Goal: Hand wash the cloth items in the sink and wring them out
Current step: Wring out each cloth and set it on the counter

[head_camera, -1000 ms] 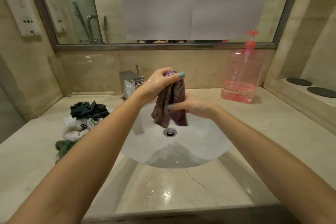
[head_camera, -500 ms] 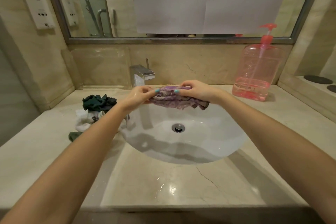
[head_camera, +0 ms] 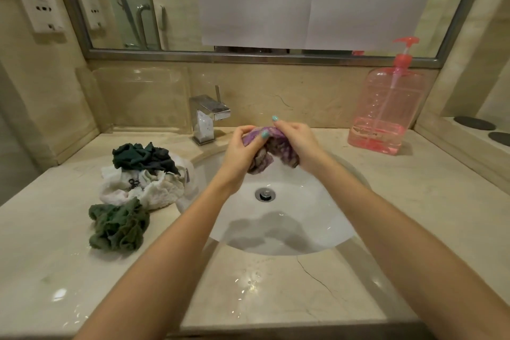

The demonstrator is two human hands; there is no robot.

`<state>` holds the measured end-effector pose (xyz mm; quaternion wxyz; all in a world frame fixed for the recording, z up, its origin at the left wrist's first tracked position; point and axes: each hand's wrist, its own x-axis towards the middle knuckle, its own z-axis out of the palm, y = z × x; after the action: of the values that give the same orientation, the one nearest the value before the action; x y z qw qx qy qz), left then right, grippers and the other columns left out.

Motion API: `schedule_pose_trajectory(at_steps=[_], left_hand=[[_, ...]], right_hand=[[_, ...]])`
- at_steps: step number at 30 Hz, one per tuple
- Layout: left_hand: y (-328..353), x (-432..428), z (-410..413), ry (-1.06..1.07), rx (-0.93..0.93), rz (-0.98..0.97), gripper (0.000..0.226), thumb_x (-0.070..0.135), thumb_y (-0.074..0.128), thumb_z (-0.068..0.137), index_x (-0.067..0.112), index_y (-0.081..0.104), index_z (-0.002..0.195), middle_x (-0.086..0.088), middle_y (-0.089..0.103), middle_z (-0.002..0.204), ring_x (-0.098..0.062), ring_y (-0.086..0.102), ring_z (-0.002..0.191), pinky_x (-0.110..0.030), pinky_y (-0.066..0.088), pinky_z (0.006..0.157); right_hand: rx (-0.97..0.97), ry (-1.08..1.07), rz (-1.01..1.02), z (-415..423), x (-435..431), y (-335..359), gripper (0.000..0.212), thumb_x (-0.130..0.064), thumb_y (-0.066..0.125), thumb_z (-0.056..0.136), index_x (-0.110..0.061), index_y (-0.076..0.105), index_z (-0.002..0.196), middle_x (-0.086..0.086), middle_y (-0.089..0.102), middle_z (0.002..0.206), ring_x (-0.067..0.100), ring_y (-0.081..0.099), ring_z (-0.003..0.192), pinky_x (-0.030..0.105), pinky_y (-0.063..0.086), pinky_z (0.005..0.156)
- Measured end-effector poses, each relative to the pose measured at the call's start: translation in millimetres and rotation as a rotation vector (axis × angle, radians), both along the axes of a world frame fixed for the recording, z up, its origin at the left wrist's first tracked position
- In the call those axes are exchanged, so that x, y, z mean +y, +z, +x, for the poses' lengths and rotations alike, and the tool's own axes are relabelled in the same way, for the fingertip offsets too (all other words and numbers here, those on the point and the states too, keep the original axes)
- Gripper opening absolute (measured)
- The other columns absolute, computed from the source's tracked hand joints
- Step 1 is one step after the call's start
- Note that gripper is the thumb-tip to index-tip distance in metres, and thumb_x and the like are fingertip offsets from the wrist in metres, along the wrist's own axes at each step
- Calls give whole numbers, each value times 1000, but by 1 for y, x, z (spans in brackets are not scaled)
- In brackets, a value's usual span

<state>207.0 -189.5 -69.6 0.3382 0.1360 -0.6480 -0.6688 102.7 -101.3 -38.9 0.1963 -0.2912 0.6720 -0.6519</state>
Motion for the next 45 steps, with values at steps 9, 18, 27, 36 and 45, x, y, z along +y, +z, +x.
schedule_pose_trajectory(at_steps=[9,18,27,36,45], left_hand=[[-29,20,-41,456,9,9,19,41,42,97,30,46,111,-5,54,122,-26,53,116,-47,44,100],[-33,-14,-4,195,-59,-756,57,56,43,89,22,53,133,4,60,123,-9,56,110,-24,45,91],[-22,9,7,566,-365,-946,61,49,11,99,10,57,92,-11,64,74,-38,61,75,-37,34,59],[-14,5,-12,168,-336,-154,57,36,25,107,23,55,60,3,51,45,-12,49,42,-20,38,46],[1,17,-10,401,-235,-446,27,27,28,106,11,48,97,-2,52,83,-20,50,78,-35,36,69]], right_hand=[[-679,15,-293,42,-17,-41,44,-46,39,102,-13,68,100,4,73,91,17,68,91,28,54,75],[-226,-39,110,25,-17,-26,38,-38,36,103,-17,63,86,2,55,62,10,50,42,13,35,36],[12,-164,96,43,-25,-49,62,-43,21,105,-14,65,73,7,66,78,22,60,75,31,48,69],[662,-200,196,33,-18,-43,57,-23,25,101,-5,53,54,18,60,58,35,57,61,40,44,60],[-154,-24,105,36,-9,-19,40,-51,37,100,-25,67,104,4,70,91,18,65,69,26,52,54]])
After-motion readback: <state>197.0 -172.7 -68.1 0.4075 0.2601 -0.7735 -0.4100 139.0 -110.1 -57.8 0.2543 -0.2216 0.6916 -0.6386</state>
